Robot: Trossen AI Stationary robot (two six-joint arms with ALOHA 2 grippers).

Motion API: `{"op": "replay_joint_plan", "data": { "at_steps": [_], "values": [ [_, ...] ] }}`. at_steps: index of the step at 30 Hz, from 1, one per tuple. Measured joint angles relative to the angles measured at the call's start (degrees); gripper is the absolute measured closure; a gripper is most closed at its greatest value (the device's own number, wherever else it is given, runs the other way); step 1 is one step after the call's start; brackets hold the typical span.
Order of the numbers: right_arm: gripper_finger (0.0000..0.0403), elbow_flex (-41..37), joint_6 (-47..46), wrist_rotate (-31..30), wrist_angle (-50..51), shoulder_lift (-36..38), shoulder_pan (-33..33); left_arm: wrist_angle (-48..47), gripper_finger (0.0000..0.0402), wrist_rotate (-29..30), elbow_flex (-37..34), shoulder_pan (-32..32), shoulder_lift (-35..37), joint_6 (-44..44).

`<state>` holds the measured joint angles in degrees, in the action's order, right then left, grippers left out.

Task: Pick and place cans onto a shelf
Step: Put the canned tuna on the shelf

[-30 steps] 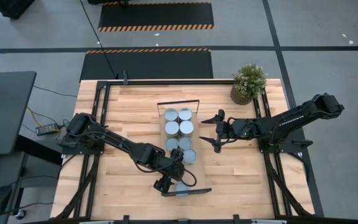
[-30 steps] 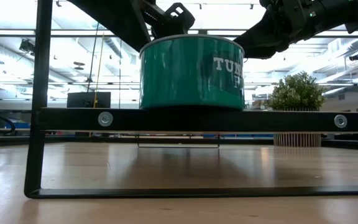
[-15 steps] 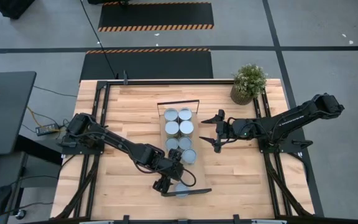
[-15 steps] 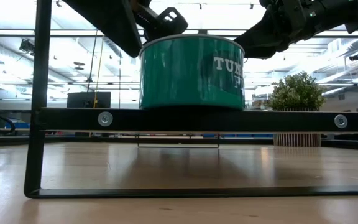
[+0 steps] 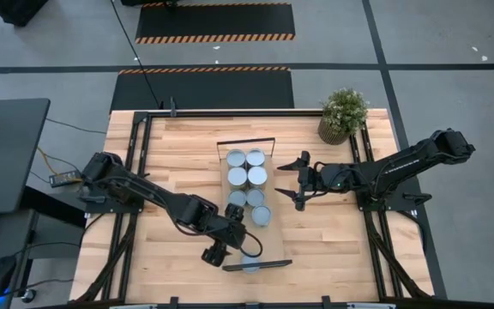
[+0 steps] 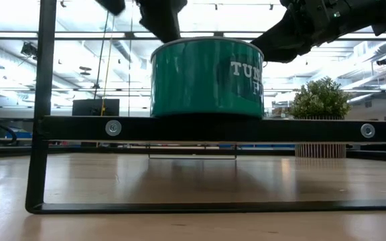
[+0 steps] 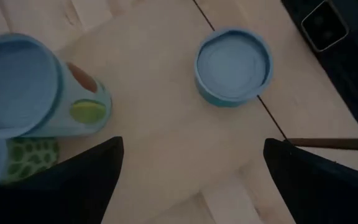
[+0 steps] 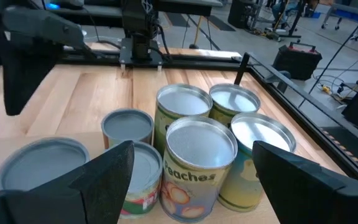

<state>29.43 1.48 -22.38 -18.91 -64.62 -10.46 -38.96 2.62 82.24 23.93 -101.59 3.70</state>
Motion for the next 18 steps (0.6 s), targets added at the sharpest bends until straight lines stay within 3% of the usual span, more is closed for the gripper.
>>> {"op": "replay_joint_plan", "data": {
  "at_steps": [18],
  "values": [
    [0.0069,0.00,-3.43,0.03,-3.30,0.00,0.00,-9.14,0.0008,-0.33,0.00,1.07,3.75,3.00]
  ]
}}
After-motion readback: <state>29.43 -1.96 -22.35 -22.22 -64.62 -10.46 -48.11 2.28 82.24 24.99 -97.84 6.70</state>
